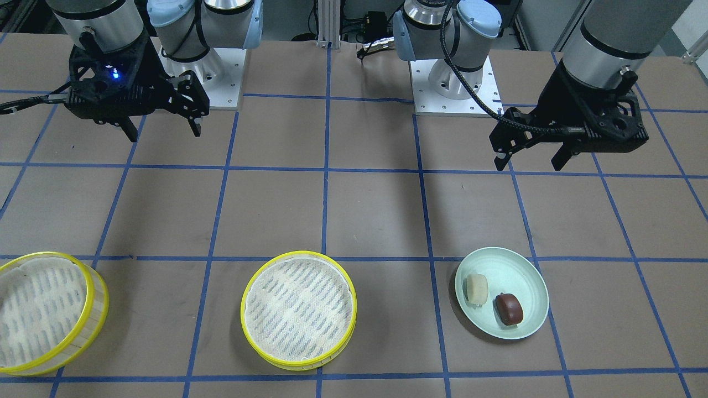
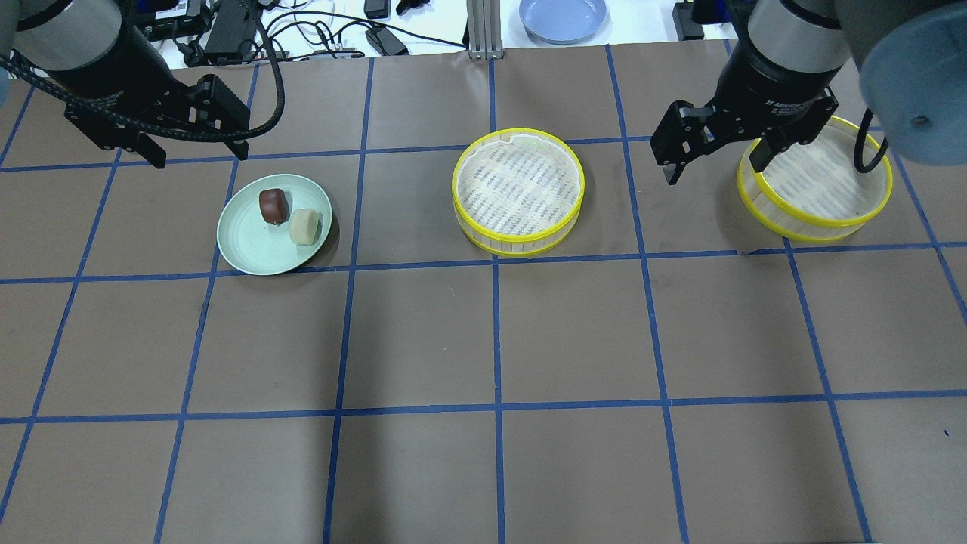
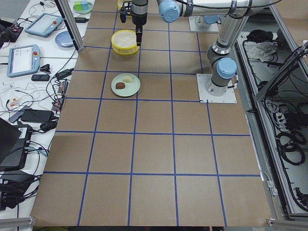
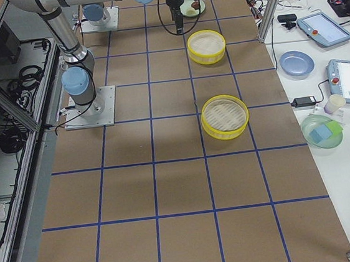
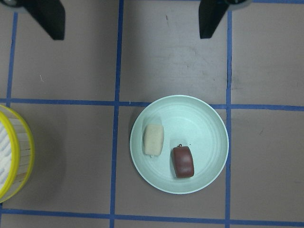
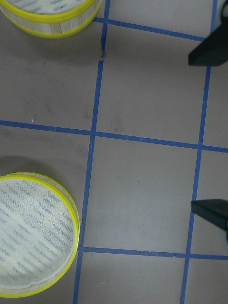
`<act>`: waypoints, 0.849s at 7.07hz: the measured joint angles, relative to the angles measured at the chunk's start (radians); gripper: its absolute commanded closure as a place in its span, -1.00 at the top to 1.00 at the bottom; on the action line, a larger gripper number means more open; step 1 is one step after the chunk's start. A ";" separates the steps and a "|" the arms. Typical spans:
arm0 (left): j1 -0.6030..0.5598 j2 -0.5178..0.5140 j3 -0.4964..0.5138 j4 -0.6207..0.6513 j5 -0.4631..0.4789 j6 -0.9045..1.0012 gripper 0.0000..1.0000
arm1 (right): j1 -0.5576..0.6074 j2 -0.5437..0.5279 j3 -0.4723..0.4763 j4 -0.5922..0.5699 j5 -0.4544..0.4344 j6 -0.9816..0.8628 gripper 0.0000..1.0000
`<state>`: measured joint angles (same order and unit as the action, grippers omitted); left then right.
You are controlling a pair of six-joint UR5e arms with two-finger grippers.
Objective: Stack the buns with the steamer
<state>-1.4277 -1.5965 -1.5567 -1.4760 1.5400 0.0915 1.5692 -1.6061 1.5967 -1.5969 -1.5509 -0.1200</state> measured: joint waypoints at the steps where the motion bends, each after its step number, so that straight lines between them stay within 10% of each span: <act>1: 0.008 -0.033 -0.010 0.043 0.001 0.001 1.00 | 0.000 0.000 0.000 0.000 0.000 0.000 1.00; 6: 0.030 -0.252 -0.142 0.386 -0.001 0.008 1.00 | 0.000 0.001 0.000 0.000 0.001 -0.001 1.00</act>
<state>-1.3979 -1.8481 -1.6987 -1.0898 1.5394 0.0997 1.5693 -1.6052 1.5962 -1.5969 -1.5494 -0.1211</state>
